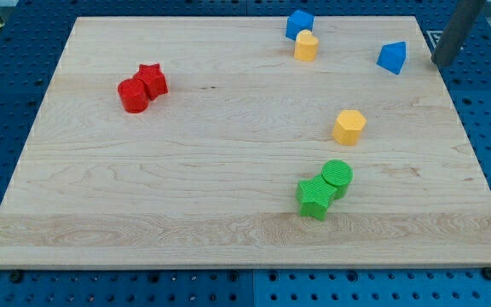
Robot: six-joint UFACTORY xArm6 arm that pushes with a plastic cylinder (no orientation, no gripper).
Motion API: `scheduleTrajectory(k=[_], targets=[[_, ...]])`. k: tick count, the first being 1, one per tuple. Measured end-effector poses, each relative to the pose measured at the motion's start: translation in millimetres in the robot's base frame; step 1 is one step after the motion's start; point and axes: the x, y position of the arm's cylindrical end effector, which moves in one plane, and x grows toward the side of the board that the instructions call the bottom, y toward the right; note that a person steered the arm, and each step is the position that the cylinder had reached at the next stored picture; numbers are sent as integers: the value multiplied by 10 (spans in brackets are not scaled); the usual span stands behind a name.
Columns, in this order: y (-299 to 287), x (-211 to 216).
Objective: Move the blue triangle towards left
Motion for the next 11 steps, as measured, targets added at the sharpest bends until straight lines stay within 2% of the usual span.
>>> scheduleTrajectory(k=[1,4,6,8,11], targets=[[-54,127],[-808,132],[-1108,132],[-436,134],[-522,-47]])
